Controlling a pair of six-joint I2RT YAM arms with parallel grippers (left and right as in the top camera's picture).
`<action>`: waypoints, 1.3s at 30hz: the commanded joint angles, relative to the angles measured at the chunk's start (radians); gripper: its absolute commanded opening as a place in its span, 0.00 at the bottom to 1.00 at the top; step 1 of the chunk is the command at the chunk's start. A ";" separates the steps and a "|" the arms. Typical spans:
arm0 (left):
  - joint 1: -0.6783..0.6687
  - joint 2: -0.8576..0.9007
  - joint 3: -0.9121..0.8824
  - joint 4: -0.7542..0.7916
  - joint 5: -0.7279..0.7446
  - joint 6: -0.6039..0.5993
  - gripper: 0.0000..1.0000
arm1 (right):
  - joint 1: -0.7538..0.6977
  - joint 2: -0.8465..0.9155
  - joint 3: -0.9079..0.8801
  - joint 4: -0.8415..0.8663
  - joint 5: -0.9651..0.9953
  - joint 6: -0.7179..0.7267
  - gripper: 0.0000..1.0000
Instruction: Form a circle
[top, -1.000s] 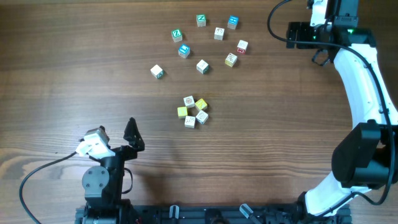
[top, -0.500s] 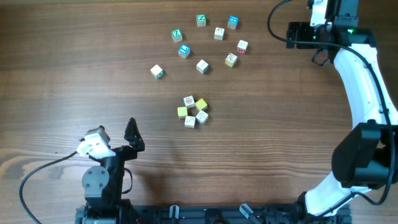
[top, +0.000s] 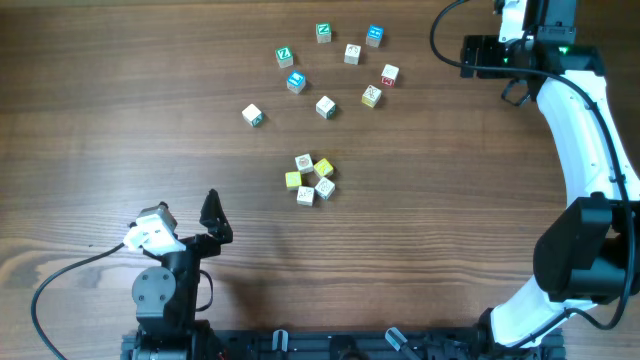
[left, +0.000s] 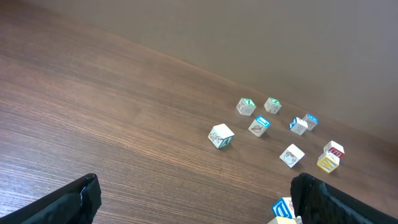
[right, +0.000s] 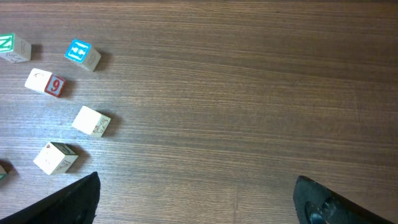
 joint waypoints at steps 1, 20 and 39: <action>0.006 -0.008 -0.004 0.003 -0.006 0.020 1.00 | 0.003 0.018 -0.010 0.002 0.007 0.011 1.00; 0.006 -0.008 -0.004 0.003 -0.006 0.020 1.00 | 0.002 -0.364 -0.010 -0.003 0.008 0.011 0.99; 0.006 -0.006 -0.004 0.003 -0.006 0.020 1.00 | 0.002 -0.478 -0.631 0.224 -0.346 -0.121 1.00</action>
